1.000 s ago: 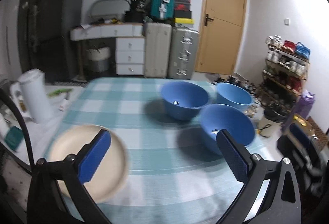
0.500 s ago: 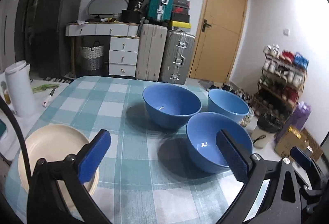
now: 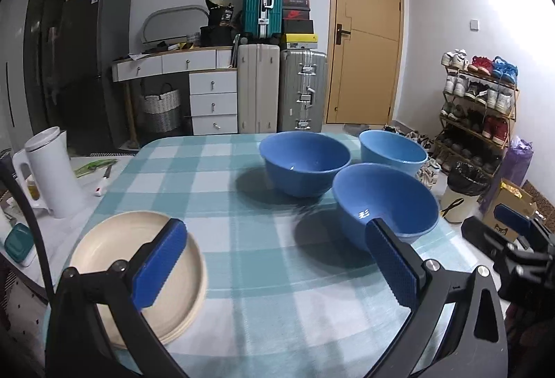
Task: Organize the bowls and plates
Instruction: 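Move both tools toward the blue bowls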
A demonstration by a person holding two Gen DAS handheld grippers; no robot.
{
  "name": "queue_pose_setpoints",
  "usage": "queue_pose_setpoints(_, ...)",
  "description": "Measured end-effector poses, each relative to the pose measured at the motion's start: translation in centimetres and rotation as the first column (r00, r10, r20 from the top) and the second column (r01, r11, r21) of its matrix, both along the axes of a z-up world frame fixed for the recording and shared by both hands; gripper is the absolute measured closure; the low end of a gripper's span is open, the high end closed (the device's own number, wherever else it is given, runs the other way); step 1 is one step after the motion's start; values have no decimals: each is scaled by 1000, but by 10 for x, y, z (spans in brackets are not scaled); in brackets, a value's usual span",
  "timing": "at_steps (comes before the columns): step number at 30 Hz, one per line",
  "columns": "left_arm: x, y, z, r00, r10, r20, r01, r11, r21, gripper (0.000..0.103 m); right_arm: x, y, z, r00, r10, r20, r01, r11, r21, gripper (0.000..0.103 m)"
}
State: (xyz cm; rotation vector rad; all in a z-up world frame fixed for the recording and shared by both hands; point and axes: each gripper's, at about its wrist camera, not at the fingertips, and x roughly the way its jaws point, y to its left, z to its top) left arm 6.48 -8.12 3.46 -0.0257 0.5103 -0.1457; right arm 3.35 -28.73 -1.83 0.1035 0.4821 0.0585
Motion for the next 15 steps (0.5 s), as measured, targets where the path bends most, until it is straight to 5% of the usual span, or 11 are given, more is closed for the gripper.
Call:
queue_pose_setpoints(6,5,10,-13,997,0,-71,0,1000,7,0,9,-2,-9,997,-61,-41,60,998,-12,1)
queue_pose_setpoints(11,12,-17,-26,992,-42,-122,56,991,118,0,18,-12,-15,993,-97,-65,97,995,1,1)
queue_pose_setpoints(15,31,-29,-30,981,-65,-185,76,996,51,0,27,-21,-18,989,-123,-76,122,992,-12,1)
